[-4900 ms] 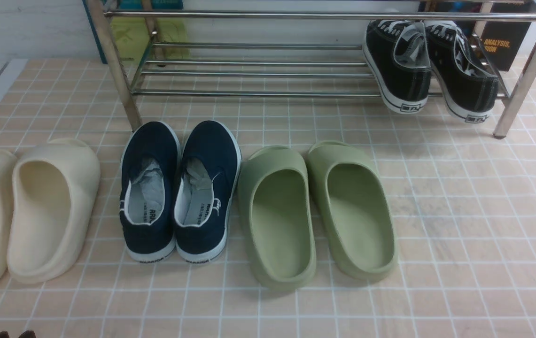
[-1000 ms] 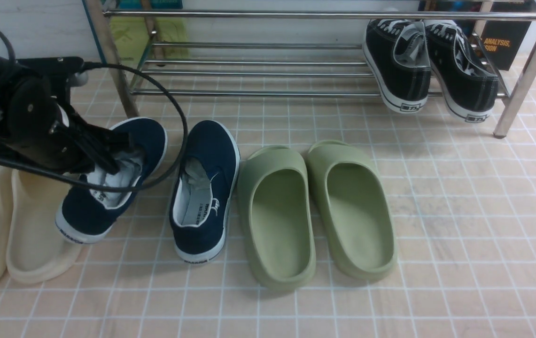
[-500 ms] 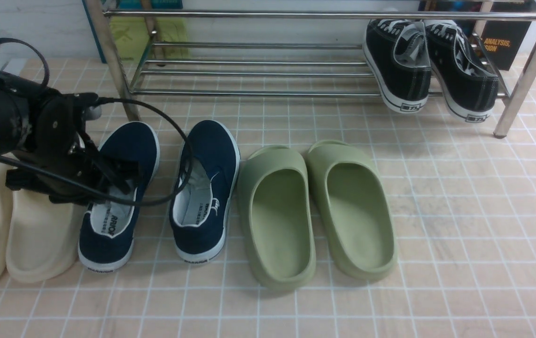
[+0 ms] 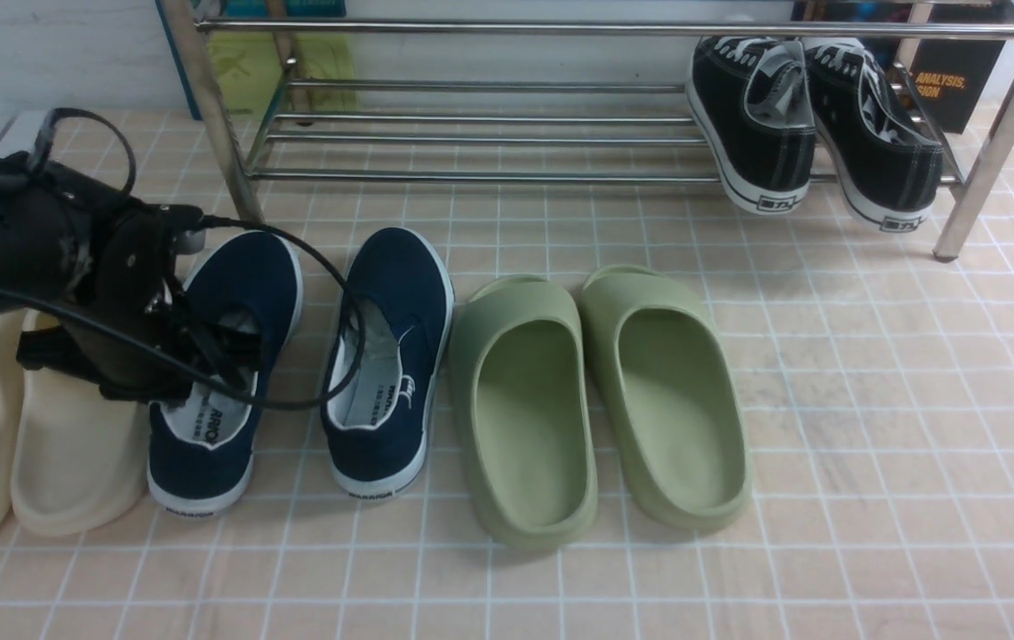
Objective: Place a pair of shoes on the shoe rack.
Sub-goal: Use the left arm to grab the shoe closest to it, then use the left arm to put a shoe into the shoe rack
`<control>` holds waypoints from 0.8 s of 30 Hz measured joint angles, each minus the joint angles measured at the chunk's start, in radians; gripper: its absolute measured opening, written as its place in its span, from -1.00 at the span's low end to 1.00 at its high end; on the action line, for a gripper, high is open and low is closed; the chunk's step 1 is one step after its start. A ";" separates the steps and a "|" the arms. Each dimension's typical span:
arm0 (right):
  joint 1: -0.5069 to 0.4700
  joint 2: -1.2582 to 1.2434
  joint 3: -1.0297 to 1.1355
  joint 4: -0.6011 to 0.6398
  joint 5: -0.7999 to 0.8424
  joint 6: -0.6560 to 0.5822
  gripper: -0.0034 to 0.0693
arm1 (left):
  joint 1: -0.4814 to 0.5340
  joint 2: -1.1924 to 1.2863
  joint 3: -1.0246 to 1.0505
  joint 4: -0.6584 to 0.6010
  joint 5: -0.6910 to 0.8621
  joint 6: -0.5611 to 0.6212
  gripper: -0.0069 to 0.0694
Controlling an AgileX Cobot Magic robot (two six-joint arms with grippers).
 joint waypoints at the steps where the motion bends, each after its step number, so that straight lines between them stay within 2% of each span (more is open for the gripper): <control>1: 0.000 0.000 0.000 0.000 0.000 0.000 -0.26 | -0.002 -0.019 -0.010 -0.018 0.032 0.012 -0.72; 5: 0.000 0.000 0.000 0.000 0.000 0.000 -0.26 | -0.011 -0.111 -0.057 -0.112 0.137 0.100 -0.72; 10: 0.000 0.000 0.000 0.000 0.000 0.000 -0.26 | -0.013 -0.139 -0.158 -0.281 0.117 0.227 -0.72; 17: 0.000 0.000 0.000 0.000 0.000 0.000 -0.26 | -0.013 0.033 -0.358 -0.406 0.085 0.271 -0.72; 24: 0.000 0.000 0.000 0.000 0.000 0.000 -0.26 | -0.013 0.282 -0.672 -0.445 0.098 0.276 -0.72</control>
